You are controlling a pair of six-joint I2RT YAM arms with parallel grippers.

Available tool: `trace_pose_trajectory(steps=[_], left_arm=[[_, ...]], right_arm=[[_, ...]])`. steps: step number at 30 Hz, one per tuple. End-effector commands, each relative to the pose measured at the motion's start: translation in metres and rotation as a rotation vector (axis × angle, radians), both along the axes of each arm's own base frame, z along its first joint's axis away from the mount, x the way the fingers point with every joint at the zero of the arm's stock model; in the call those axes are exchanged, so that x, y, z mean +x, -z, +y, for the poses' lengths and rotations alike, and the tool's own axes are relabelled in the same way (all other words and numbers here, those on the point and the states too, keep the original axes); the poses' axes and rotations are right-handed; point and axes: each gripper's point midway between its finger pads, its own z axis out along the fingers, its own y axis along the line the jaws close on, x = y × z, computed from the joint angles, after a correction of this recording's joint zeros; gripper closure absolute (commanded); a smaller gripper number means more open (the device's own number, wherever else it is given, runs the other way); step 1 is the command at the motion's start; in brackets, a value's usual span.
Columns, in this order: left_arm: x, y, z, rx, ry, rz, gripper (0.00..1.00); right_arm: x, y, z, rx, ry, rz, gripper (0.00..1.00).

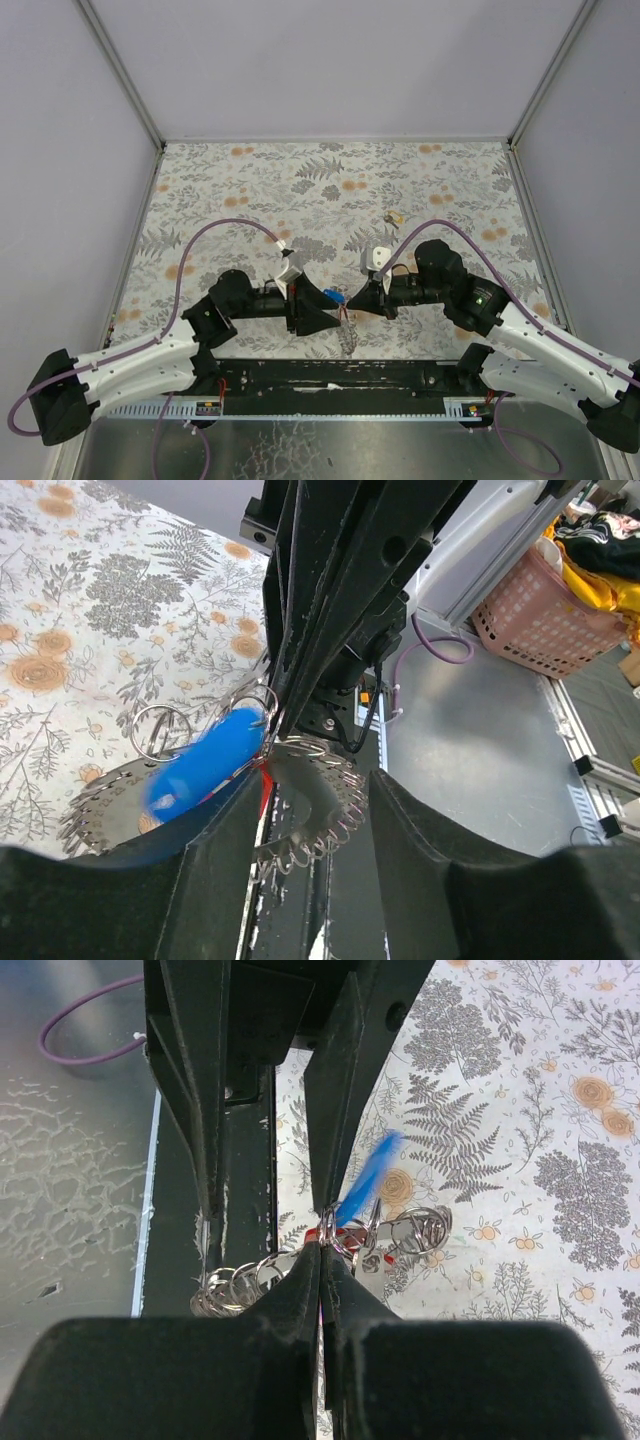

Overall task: Remove the keys from the keyring
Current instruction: Remove the key from the keyring.

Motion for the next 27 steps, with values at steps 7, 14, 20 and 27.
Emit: trace_pose_trajectory(steps=[7, 14, 20, 27], left_arm=[[0.018, -0.023, -0.003, -0.083, -0.058, -0.122, 0.49], [0.016, -0.023, 0.001, -0.096, -0.054, -0.169, 0.49], [0.012, -0.023, 0.018, -0.107, -0.081, -0.208, 0.49], [0.012, -0.029, 0.018, -0.128, -0.082, -0.225, 0.51]], right_arm=[[-0.007, -0.03, 0.006, 0.091, -0.102, -0.102, 1.0], [-0.007, -0.028, 0.007, 0.08, -0.119, -0.123, 1.0], [-0.004, -0.03, 0.006, 0.079, -0.102, -0.138, 1.0], [-0.006, -0.03, 0.007, 0.087, -0.107, -0.132, 1.0]])
